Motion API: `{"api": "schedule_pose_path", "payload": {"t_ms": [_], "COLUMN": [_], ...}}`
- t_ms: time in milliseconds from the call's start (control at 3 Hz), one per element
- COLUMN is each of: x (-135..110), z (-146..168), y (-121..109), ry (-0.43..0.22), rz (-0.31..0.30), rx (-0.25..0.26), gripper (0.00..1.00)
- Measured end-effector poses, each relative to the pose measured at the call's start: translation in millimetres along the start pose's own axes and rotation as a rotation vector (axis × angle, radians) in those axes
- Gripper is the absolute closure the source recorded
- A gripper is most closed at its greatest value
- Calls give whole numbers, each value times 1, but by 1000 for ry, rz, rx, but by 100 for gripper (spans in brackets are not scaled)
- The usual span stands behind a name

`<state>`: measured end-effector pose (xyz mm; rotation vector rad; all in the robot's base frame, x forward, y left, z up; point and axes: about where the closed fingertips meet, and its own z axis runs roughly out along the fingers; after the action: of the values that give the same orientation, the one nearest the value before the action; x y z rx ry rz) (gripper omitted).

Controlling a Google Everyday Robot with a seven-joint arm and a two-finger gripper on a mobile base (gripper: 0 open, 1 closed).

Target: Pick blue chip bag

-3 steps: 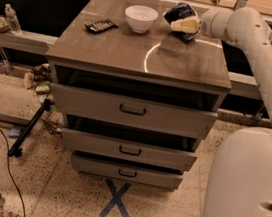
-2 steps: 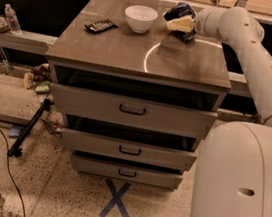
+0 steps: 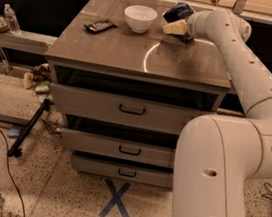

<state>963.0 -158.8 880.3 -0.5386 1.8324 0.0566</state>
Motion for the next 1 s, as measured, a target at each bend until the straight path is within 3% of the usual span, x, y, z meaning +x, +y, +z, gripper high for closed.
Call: {"api": "schedule_pose_path", "payload": {"t_ms": [333,1000], "x": [7,4], "z": [10,15], "y": [-6,-9], "ry": [16,-11], "rz": [6,0], "rx": [26,22], "gripper": [18,64]}}
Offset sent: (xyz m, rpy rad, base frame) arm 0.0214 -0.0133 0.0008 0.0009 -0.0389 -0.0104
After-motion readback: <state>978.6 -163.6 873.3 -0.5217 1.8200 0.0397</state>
